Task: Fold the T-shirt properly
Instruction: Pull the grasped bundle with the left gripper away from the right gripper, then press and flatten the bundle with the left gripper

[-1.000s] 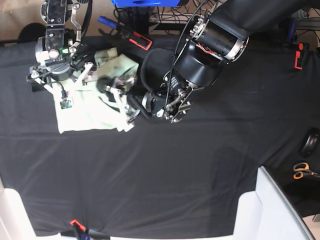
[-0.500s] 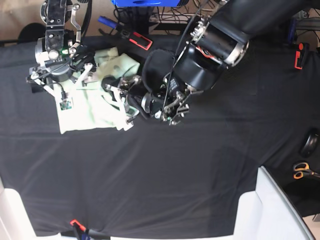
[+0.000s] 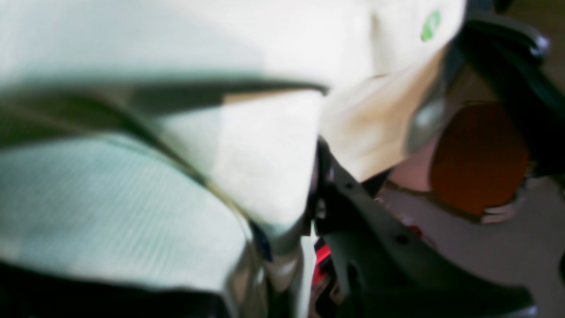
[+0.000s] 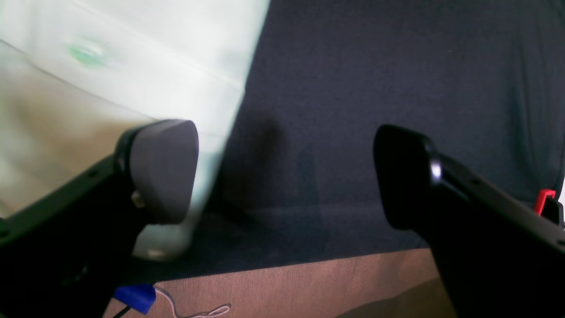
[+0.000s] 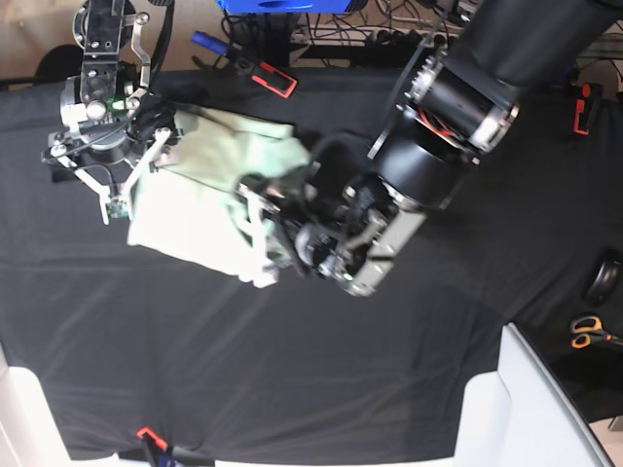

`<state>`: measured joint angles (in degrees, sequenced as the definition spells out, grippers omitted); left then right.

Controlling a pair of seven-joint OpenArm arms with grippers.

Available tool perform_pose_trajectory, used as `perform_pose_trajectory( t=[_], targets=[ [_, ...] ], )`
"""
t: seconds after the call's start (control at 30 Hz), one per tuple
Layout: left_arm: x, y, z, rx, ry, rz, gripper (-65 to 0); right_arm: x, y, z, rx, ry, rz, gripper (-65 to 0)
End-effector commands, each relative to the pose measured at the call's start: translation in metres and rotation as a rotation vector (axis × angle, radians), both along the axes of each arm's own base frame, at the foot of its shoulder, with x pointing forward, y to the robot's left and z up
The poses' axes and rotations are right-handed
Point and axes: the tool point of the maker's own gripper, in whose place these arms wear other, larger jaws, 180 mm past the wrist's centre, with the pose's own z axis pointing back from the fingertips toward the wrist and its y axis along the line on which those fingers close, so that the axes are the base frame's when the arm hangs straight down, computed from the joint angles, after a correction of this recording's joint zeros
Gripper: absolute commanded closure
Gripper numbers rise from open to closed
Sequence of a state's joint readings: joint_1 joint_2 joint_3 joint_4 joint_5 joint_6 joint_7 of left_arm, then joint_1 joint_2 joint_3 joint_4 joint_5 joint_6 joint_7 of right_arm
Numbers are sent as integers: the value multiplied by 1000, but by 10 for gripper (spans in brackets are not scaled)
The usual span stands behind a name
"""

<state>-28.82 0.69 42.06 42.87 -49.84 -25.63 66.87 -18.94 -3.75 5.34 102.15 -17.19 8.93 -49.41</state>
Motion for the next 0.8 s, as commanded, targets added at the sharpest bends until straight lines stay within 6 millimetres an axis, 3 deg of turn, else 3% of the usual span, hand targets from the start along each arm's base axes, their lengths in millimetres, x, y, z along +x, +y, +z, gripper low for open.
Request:
perform_pose_trajectory(
  t=[0.0, 0.2, 0.37, 0.57, 0.77],
  targets=[
    [22, 6, 13, 15, -43, 9, 0, 7, -1, 7, -5, -34, 0, -595],
    [42, 59, 3, 238, -127, -62, 0, 8, -9, 11, -11, -46, -29, -595],
    [51, 91, -9, 505, -261, -257, 0, 11, -24, 14, -24, -58, -73, -595],
    [58, 84, 5, 693, -495, -808, 0, 10, -26, 14, -25, -56, -77, -595],
    [92, 98, 24, 949, -679, -981, 0, 7, -28, 13, -27, -51, -83, -595]
  ],
)
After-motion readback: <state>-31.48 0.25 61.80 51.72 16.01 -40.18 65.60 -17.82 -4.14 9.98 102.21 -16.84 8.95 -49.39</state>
